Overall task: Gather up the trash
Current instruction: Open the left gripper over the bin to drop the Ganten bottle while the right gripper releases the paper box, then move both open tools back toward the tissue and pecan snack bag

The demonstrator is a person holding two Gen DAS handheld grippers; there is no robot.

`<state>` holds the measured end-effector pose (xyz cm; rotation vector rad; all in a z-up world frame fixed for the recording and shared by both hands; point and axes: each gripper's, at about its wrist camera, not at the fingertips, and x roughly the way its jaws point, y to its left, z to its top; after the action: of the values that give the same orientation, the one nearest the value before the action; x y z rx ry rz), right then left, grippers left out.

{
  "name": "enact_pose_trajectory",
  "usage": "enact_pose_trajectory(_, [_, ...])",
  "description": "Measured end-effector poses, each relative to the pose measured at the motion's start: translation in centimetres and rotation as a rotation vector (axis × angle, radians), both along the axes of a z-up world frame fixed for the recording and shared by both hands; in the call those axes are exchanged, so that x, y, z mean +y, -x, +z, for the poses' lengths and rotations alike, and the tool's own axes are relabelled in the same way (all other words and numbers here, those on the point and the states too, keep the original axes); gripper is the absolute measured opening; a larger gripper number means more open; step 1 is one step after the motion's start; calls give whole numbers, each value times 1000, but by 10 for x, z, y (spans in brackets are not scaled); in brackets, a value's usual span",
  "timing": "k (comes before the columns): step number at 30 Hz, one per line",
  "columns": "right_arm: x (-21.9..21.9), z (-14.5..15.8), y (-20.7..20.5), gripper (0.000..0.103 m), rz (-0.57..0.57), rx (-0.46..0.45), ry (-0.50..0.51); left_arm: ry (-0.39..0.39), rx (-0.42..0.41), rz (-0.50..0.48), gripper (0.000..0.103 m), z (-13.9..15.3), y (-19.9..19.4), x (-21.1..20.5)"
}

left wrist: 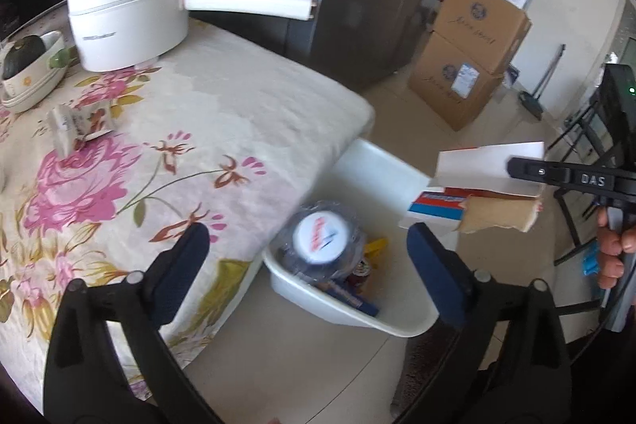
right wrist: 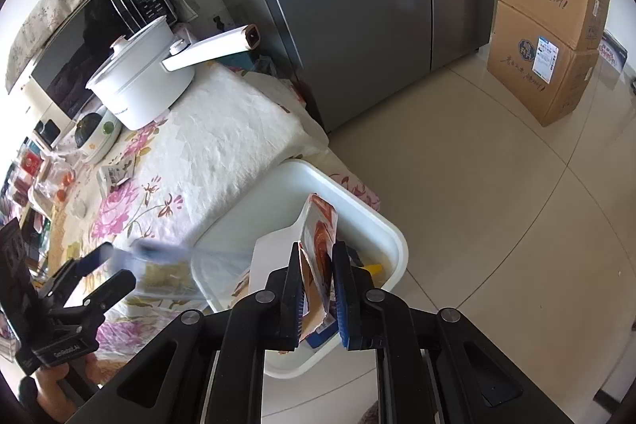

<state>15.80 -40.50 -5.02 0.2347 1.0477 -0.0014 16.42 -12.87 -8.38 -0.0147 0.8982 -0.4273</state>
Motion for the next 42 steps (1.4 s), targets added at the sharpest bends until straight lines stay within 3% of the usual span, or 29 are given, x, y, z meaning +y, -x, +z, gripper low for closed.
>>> enact_pose_trajectory(7, [6, -4, -3, 15, 8, 15, 14, -37, 64, 91, 102, -7, -4, 29])
enact_pose_trajectory(24, [41, -18, -17, 19, 37, 61, 120, -117, 72, 154, 102, -6, 18, 83])
enact_pose_trajectory(27, [42, -19, -20, 36, 15, 59, 102, -129, 69, 164, 102, -5, 22, 91])
enact_pose_trajectory(29, [42, -19, -22, 76, -6, 72, 65, -141, 74, 173, 102, -6, 25, 98])
enact_pose_trajectory(30, [43, -18, -23, 80, -22, 68, 53, -144, 78, 176, 102, -6, 25, 102])
enact_pose_trajectory(42, [93, -13, -32, 90, 30, 55, 44, -125, 113, 237, 103, -5, 36, 152])
